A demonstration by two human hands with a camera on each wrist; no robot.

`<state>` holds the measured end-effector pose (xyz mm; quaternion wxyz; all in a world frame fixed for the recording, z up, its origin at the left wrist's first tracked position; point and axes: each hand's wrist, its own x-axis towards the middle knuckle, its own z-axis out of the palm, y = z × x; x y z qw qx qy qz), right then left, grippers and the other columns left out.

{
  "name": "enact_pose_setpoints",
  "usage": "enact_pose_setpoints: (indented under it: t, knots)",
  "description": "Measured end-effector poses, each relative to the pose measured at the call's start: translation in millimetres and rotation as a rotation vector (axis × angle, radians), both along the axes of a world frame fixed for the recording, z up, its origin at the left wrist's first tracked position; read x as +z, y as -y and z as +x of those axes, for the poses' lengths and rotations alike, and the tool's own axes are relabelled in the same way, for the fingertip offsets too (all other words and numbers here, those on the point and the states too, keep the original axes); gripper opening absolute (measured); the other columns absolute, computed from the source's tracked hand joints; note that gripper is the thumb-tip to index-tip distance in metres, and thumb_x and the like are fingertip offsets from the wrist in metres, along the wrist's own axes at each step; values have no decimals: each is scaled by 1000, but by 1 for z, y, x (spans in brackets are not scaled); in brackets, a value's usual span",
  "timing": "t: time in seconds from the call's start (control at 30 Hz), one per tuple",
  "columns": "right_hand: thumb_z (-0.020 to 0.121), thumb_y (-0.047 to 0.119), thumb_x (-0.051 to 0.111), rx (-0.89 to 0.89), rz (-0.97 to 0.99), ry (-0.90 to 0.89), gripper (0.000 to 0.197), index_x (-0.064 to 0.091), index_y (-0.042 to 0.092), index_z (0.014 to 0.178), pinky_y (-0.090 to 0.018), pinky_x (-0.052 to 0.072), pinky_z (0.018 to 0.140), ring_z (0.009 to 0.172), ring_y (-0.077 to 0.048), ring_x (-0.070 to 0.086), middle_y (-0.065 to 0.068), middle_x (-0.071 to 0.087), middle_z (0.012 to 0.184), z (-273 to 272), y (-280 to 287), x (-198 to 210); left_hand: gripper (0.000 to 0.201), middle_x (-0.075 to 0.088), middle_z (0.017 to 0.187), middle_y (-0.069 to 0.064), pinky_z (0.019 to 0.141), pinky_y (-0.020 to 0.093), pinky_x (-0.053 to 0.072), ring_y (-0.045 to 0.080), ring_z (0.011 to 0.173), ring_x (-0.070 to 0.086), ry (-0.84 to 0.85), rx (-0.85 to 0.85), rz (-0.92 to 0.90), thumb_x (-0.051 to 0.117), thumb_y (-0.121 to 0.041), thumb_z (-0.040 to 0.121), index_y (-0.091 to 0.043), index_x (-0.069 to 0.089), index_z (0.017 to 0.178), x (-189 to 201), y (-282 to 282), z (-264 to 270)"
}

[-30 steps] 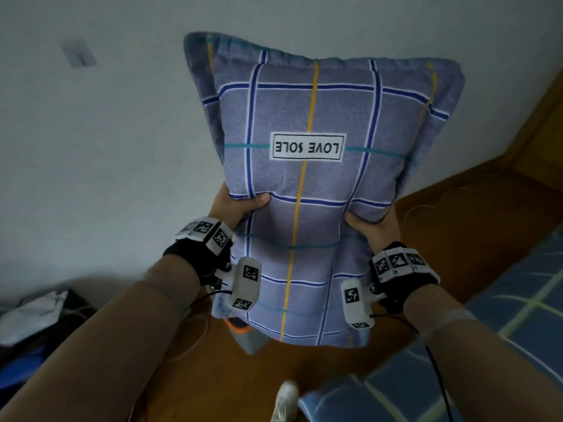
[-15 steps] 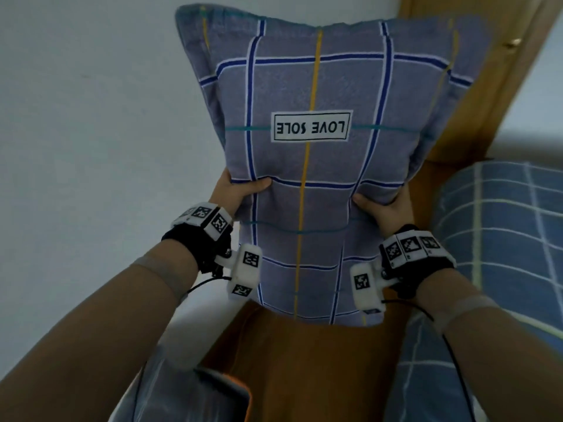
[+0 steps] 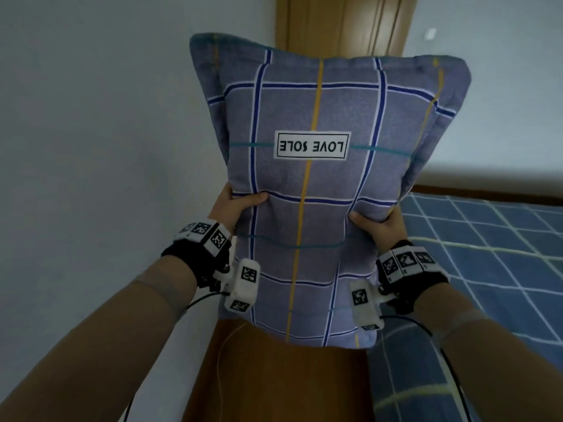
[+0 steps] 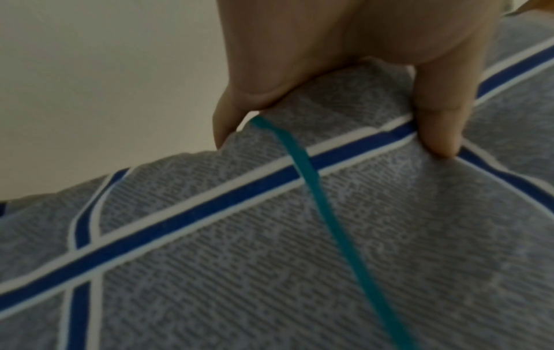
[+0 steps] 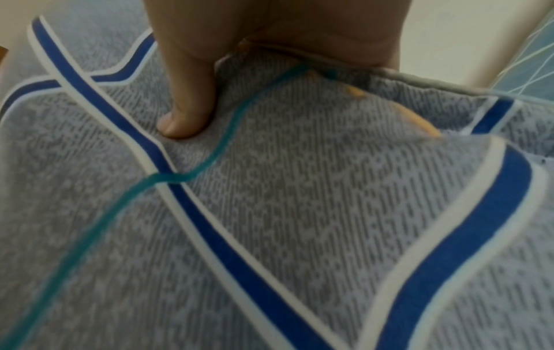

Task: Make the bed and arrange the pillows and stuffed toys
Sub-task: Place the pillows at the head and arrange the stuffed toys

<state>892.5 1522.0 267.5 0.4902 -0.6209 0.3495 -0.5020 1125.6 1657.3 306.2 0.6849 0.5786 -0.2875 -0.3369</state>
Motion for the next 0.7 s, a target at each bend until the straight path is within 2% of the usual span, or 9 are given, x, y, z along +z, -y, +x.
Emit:
enact_pose_setpoints:
  t: [0.03, 0.1, 0.13, 0.3, 0.4, 0.5, 0.53, 0.6, 0.7]
  knots:
    - [59, 24, 87, -27, -4, -1, 86, 46, 2, 131, -33, 44, 94, 121, -24, 53, -10, 56, 132, 6, 18, -2, 61, 59, 129, 9, 100, 50, 46, 29, 116, 58, -7, -26, 3, 71, -7, 78, -16, 47, 133, -2, 26, 11]
    - [46, 47, 87, -77, 2, -10, 104, 46, 5, 132, -32, 45, 95, 118, -19, 55, -8, 57, 130, 20, 55, -7, 59, 61, 126, 7, 98, 48, 48, 29, 115, 59, -37, -70, 2, 72, -7, 78, -17, 49, 131, -11, 79, 30]
    - [42, 50, 86, -105, 11, -13, 110, 45, 5, 133, -32, 45, 95, 118, -17, 55, -7, 57, 131, 27, 77, -12, 59, 62, 124, 6, 97, 47, 48, 28, 114, 59, -57, -89, -2, 72, -7, 77, -18, 49, 131, -19, 107, 40]
    - [45, 42, 81, -177, 17, -24, 101, 47, 3, 132, -42, 44, 103, 122, -24, 54, -12, 56, 132, 68, 208, -39, 59, 63, 124, 5, 99, 50, 47, 28, 113, 60, -47, -146, -24, 73, -10, 76, -19, 50, 130, -48, 255, 84]
    - [54, 26, 79, -204, 23, -27, 87, 47, 0, 131, -37, 45, 99, 119, -22, 54, -12, 56, 132, 94, 294, -38, 70, 61, 129, 4, 101, 51, 46, 27, 116, 59, -11, -168, -15, 75, -13, 74, -20, 45, 137, -43, 344, 114]
    - [63, 9, 82, -206, 8, -1, 81, 43, -1, 133, -33, 42, 99, 124, -24, 51, -13, 52, 135, 121, 373, -27, 68, 60, 130, 3, 100, 49, 47, 26, 115, 59, 12, -191, -25, 74, -11, 76, -21, 44, 137, -27, 428, 144]
    - [63, 8, 81, -208, 9, 8, 81, 42, -1, 134, -32, 41, 98, 124, -24, 50, -11, 52, 136, 131, 397, -23, 67, 60, 130, 3, 99, 48, 48, 26, 115, 59, 15, -198, -20, 73, -11, 77, -21, 44, 137, -22, 452, 153]
    - [59, 14, 79, -216, 2, 11, 84, 42, 0, 133, -30, 40, 97, 119, -17, 50, -6, 52, 132, 150, 445, -17, 63, 61, 127, 3, 98, 47, 48, 26, 112, 60, 5, -210, -21, 72, -11, 78, -20, 46, 135, -18, 502, 172]
    - [60, 17, 82, -232, -3, 9, 81, 45, 1, 131, -32, 42, 97, 116, -14, 51, -10, 54, 132, 174, 519, -23, 61, 63, 124, 1, 98, 47, 48, 25, 110, 62, -9, -216, -19, 73, -13, 77, -22, 49, 132, -26, 582, 198]
